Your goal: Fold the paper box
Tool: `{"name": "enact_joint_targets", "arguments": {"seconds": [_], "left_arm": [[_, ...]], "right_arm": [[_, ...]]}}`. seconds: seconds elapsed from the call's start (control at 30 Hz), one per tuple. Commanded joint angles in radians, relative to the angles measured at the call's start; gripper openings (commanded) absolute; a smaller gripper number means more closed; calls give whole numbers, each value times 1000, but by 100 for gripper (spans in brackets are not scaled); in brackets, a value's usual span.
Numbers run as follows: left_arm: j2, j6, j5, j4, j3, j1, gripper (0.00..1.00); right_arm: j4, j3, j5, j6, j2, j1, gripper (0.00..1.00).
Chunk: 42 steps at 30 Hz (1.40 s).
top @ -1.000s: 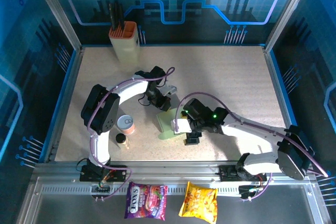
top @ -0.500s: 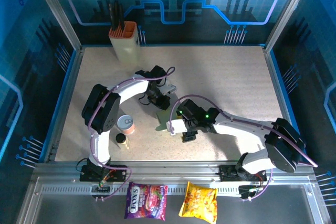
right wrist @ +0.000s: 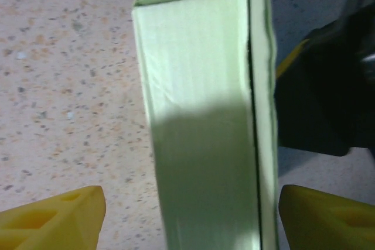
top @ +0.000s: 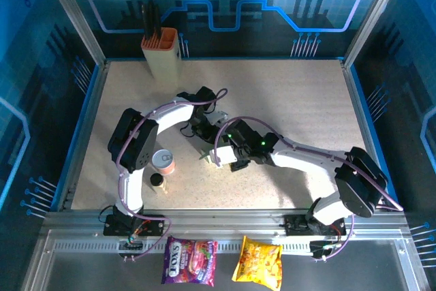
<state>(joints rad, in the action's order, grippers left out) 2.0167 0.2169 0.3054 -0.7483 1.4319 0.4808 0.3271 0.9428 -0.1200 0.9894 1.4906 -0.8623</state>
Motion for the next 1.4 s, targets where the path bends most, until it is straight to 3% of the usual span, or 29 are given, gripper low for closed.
{"name": "enact_joint_targets", "arguments": {"seconds": [0.0,0.33,0.57,0.8,1.1,1.37], "left_arm": [[19,20,-9,-32,18,4,11],[8,23,-13,-26,28,-1,11],[-134,-84,-7,64,-32,-77,14],[-329,-183,-2,135,-138,-172,17],[-489,-221,11,144,-228,-215,22],[-545,-232,36,138,-242,-215,25]], "right_arm": [[-5,49,31,53,30,21,75],[89,162,131,89,93,65,53],[256,261,177,47,131,88,46],[418,391,217,-65,192,102,45],[500,496,95,-223,321,58,47],[499,498,75,-249,319,47,61]]}}
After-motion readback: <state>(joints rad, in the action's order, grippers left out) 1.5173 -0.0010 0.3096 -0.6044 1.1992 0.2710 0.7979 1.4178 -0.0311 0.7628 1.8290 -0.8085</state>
